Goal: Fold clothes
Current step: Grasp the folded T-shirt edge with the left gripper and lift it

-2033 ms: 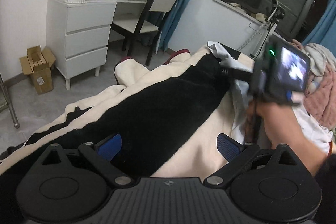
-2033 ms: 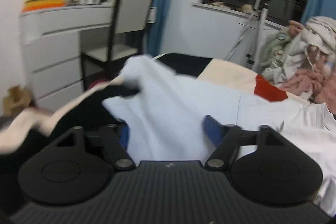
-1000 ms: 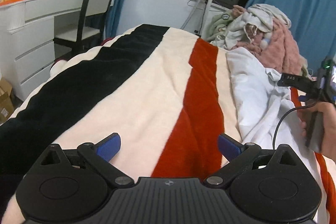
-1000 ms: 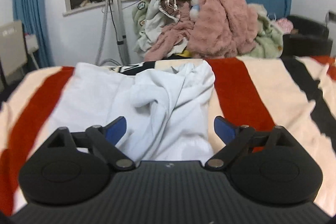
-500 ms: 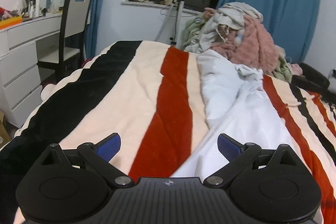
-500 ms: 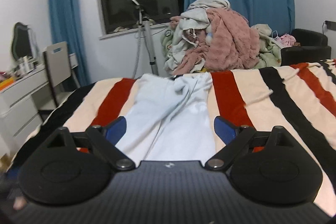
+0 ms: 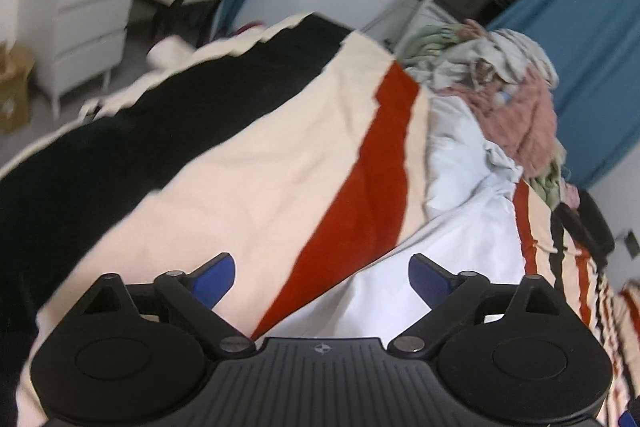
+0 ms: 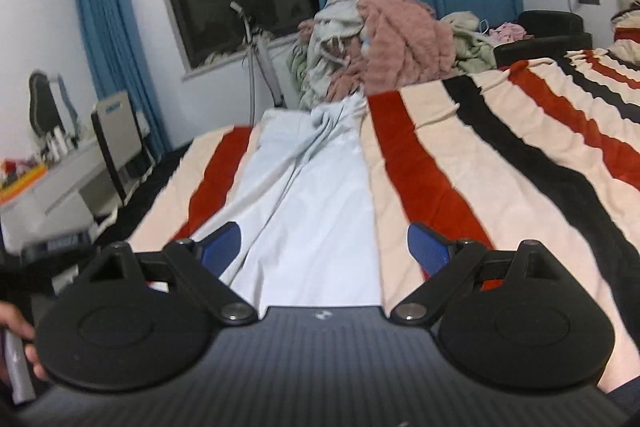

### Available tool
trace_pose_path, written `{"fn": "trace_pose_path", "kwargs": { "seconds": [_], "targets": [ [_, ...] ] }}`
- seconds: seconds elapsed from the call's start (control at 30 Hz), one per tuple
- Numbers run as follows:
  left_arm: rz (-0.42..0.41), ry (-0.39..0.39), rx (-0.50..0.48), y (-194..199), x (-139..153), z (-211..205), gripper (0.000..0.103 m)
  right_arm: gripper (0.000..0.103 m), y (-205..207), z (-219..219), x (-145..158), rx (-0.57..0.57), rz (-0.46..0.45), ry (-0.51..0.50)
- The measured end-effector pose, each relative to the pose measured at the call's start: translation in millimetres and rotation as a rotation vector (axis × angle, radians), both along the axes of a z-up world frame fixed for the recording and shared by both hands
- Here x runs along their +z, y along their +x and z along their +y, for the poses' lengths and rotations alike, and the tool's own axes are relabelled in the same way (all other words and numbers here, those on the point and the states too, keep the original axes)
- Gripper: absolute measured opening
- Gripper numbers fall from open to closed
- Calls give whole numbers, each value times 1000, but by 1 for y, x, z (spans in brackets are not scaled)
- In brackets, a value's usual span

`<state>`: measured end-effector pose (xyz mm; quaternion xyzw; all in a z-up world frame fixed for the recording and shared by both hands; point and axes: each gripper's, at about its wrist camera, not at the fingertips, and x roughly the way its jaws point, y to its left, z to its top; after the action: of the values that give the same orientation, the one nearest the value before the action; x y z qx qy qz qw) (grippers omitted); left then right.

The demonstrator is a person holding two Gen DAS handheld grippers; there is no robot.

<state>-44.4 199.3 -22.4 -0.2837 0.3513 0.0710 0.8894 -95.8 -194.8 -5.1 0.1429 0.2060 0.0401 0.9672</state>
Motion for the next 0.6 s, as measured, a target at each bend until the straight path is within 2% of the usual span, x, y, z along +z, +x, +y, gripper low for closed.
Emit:
{"fn": "trace_pose_path", "kwargs": {
  "seconds": [0.2, 0.27, 0.33, 0.4, 0.43, 0.47, 0.53, 0.6],
  "targets": [
    [90, 17, -47, 0, -15, -9, 83, 92, -10, -40, 9, -53, -12, 67],
    [92, 54, -84, -3, -15, -19, 79, 92, -11, -49, 8, -58, -8, 97],
    [96, 134, -116, -4, -13, -32, 74, 92, -10, -54, 5, -55, -3, 123],
    [127, 224, -133, -3, -16, -45, 59, 92, -7, -54, 2, -42, 8, 126],
    [142, 270, -141, -2, -17, -51, 39, 92, -5, -53, 0, -35, 14, 124],
    [160, 293, -145, 0, -19, -55, 14, 92, -4, -52, -1, -28, 20, 124],
    [157, 297, -159, -1, -19, -56, 4, 92, -4, -52, -2, -16, 20, 124],
    [92, 312, -186, -11, -6, -63, 4, 92, -6, -53, -1, -13, 11, 130]
  ]
}}
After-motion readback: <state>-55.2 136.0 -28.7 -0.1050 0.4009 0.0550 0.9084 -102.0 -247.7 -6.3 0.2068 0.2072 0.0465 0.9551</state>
